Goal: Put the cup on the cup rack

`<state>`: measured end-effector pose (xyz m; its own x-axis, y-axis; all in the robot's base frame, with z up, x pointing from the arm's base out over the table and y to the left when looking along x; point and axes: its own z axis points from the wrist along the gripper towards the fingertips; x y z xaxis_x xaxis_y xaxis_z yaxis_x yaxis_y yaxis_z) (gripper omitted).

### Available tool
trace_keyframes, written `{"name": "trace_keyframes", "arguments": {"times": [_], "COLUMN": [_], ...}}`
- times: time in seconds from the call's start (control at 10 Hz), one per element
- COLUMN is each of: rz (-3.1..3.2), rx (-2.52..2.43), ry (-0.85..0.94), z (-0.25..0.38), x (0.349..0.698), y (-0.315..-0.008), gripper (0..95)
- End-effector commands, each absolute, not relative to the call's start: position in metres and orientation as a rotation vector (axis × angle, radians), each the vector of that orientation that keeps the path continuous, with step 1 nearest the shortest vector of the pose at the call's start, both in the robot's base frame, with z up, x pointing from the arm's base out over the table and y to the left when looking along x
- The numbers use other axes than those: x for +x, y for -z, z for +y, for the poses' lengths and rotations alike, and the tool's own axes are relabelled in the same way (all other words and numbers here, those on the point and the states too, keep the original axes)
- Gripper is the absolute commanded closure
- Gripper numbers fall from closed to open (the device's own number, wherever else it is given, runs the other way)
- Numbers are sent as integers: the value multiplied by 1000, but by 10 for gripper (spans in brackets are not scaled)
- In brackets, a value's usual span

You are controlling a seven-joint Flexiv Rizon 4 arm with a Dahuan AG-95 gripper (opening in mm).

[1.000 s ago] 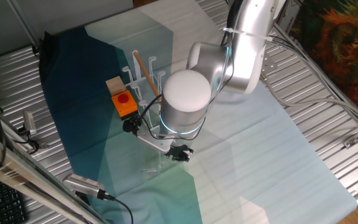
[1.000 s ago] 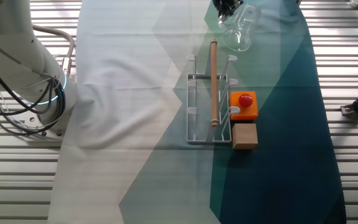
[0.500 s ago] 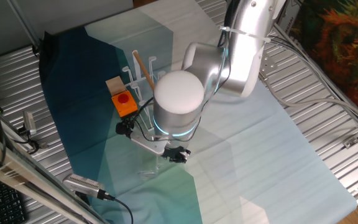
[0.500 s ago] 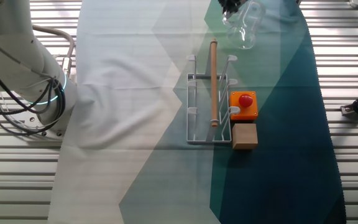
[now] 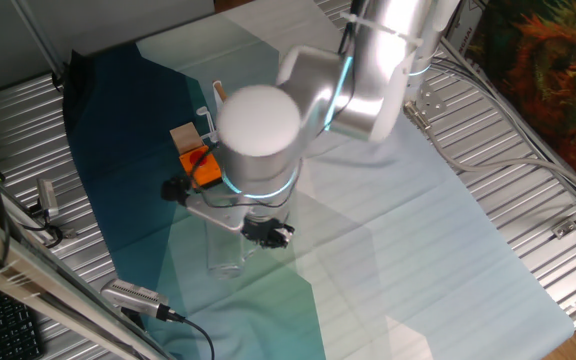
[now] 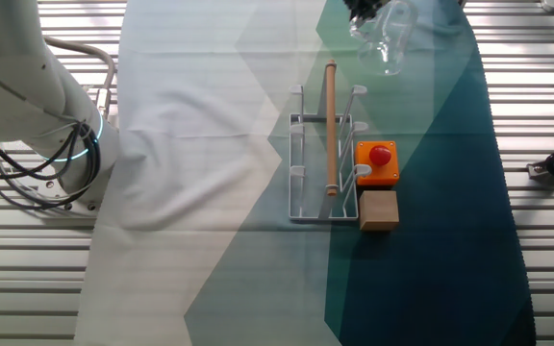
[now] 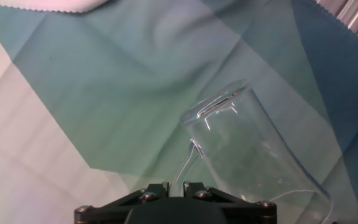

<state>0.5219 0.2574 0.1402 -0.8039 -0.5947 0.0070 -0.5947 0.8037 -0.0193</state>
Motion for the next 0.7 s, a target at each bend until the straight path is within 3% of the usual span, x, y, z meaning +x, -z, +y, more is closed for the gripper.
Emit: {"name": "trace_keyframes", "arguments": {"times": [0.1, 0.7], "rz": [-2993, -3036], "rx": [976, 969], "ry": [-37, 17], "z": [251, 218], "x": [519, 503], "y": [-152, -182], "gripper": [950, 950]}}
